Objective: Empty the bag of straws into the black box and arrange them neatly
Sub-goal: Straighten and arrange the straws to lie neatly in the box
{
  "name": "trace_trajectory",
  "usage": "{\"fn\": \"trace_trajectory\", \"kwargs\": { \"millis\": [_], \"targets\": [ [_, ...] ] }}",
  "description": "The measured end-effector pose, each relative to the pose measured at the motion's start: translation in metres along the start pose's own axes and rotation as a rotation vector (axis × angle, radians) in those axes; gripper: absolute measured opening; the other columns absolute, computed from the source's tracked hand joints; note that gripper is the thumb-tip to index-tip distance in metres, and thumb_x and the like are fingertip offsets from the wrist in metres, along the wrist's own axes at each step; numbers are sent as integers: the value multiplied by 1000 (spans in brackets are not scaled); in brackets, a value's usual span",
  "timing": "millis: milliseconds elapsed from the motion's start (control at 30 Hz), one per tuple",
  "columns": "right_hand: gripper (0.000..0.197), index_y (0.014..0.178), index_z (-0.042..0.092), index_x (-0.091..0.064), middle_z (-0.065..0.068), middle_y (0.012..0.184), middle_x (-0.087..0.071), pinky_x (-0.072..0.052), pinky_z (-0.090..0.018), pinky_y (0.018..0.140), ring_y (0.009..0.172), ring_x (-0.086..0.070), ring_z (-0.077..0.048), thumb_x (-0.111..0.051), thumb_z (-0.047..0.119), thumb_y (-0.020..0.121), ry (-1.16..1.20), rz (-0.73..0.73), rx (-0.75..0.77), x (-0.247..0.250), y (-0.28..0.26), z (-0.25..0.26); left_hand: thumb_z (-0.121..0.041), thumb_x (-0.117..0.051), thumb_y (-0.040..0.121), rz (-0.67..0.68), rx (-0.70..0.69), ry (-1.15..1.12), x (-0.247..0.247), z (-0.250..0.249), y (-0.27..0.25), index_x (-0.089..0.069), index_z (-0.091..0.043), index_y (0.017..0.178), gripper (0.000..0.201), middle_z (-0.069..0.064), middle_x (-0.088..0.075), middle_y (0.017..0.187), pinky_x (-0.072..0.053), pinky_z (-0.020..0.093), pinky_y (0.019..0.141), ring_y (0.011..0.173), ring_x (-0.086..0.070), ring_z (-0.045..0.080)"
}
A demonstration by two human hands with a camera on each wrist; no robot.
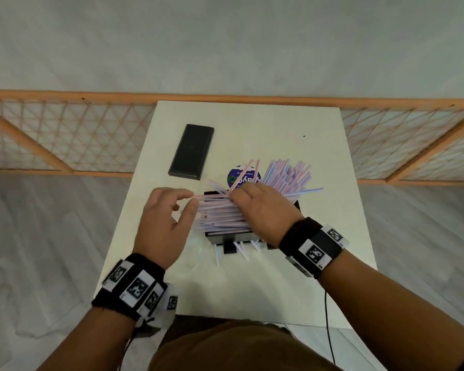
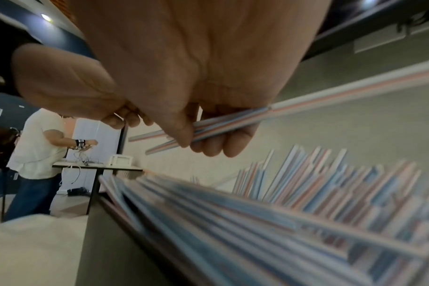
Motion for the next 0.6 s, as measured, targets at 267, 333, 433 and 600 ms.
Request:
{"fn": "trace_trajectory", "kwargs": {
  "millis": [267,333,433,600],
  "targets": [
    [28,122,12,-56,-12,107,-59,-52,-50,83,92,-56,-34,-54,11,94,56,-2,-40,-41,26,6,-51,-56,99,112,473,-220,-31,44,23,-48,-19,144,56,1,-50,147,-39,32,105,128,-51,18],
    [30,122,11,-59,-11,108,-58,-51,-48,84,94,-56,-32,-61,20,94,90,-58,-58,-34,28,10,-50,-56,99,96,519,-313,-35,44,27,-50,-20,142,52,0,-56,142,-43,33,104,121,-56,17],
    [34,123,11,-63,-8,114,-60,-48,-38,94,104,-56,-27,-63,32,95,142,-233,-124,-9,18,10,-51,-56,99,31,567,-427,-39,47,35,-49,-23,143,52,-5,-55,138,-42,35,107,123,-54,16],
    [28,123,12,-60,-4,118,-58,-50,-35,91,108,-58,-21,-62,25,98,257,-535,-745,1,-42,-23,-77,-52,77,14,672,-622,-50,54,43,-48,-30,147,84,-7,-52,146,-35,45,119,134,-50,17]
  ]
}}
Point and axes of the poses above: each hand's wrist, its own y-axis towards the middle knuckle, its own x-axis out of the back of the hand, z = x × y, the point moved 1 cm from there along y, towards the middle knuckle
